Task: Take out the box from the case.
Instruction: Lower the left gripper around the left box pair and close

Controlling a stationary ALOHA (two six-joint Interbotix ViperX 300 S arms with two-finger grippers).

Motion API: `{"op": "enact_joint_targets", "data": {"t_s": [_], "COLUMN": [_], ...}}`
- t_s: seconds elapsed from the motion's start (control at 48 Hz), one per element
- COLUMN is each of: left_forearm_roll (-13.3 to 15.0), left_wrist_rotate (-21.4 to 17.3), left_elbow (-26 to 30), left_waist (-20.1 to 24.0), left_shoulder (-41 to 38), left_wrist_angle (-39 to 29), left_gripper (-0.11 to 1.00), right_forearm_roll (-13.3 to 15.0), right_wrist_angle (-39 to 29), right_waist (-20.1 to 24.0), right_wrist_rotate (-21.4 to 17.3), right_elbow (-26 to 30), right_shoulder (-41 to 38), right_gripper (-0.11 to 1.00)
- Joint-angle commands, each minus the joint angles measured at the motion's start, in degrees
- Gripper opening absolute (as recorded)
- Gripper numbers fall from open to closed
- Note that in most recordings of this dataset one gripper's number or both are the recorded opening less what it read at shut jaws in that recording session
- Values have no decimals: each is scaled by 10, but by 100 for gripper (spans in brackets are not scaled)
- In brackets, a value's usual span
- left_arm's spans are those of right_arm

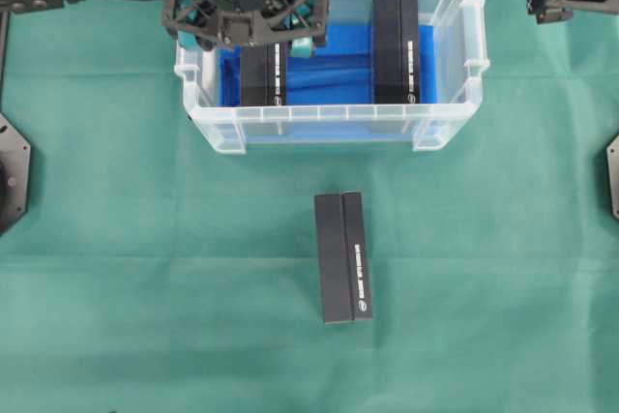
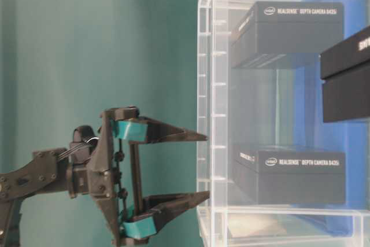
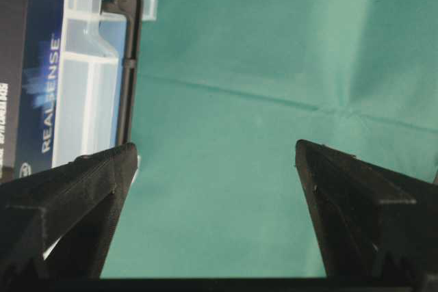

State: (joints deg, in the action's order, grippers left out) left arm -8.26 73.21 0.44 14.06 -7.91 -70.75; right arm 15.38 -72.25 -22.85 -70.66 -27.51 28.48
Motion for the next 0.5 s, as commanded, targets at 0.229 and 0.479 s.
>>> {"op": "enact_joint_targets", "data": {"t_s": [0.229,0.479], "left_forearm_roll": [-3,-11], "left_wrist_rotate": [8,16], "left_elbow": [-14,-31], "left_waist": [1,4], "left_shoulder": [-4,-6], "left_wrist_angle": [15,42], "left_gripper": [99,99], "right_forearm_roll": [3,3], "right_wrist_angle": [3,4], "right_waist": [0,0], "right_wrist_rotate": [1,1], "right_elbow": [0,-5], "right_shoulder": [10,11], "right_gripper": [94,94]}}
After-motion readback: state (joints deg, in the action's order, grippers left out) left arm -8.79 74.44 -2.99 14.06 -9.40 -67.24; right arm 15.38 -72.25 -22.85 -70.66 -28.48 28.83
